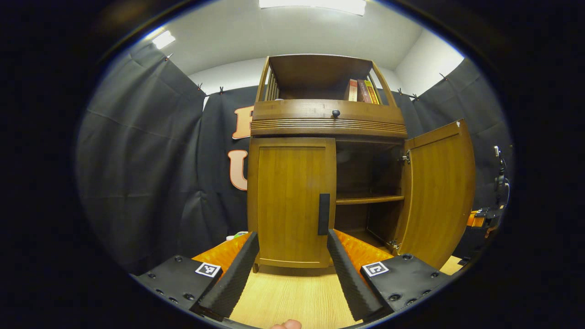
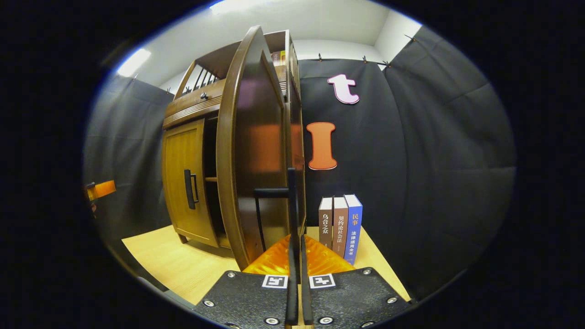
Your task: Open the right door of the double-door shoe cabinet with the right hand, and open the left door with the left hand.
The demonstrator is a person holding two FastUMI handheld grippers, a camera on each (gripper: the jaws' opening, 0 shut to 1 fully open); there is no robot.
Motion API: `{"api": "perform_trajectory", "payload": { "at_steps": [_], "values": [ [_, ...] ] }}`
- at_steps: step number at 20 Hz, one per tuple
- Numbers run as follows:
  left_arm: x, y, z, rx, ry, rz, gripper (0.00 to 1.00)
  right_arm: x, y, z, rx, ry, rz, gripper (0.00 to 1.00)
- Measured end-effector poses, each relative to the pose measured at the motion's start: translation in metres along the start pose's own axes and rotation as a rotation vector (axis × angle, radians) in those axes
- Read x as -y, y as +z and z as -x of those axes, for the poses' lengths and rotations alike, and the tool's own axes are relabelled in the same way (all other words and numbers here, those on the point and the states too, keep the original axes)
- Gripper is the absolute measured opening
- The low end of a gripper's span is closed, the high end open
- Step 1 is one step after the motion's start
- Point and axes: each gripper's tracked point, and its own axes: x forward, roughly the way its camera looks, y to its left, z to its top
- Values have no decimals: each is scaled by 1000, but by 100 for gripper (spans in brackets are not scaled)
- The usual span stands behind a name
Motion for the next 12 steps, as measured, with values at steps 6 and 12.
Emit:
{"api": "perform_trajectory", "payload": {
  "at_steps": [6,12],
  "values": [
    [-12,-3,2,-9,33,4,94,-1,-15,4,-43,98,-47,9],
    [-8,-10,-1,-24,23,-20,94,-7,-8,45,-5,-9,10,9]
  ]
}}
